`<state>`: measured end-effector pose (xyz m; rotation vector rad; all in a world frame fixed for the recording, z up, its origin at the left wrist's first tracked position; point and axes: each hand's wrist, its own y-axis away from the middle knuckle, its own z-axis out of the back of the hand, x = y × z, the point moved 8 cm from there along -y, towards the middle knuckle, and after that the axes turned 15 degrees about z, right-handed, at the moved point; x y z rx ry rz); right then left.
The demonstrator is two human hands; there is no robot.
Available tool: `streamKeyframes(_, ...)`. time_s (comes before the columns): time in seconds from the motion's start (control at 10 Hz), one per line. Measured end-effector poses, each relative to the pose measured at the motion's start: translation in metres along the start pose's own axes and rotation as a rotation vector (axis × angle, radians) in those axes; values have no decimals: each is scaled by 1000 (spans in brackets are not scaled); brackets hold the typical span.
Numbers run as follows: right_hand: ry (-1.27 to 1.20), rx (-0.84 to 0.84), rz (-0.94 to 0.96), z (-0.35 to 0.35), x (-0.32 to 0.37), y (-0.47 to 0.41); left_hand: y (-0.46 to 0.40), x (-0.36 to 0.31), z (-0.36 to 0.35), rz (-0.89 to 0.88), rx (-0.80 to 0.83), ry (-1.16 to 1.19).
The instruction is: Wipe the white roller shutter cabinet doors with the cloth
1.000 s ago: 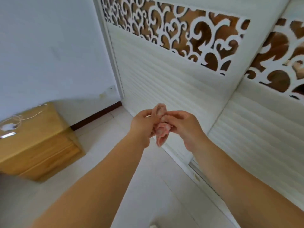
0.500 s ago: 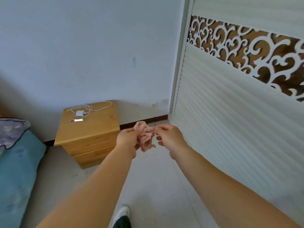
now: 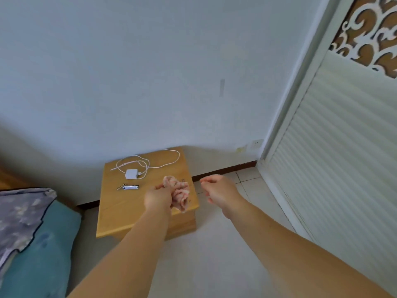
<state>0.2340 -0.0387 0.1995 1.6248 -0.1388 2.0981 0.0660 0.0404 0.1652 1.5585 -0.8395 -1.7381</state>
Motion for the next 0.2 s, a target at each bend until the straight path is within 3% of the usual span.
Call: streamKeyframes(0.2, 2, -29, -26, 2, 3, -31, -13, -35, 6, -29, -94, -185)
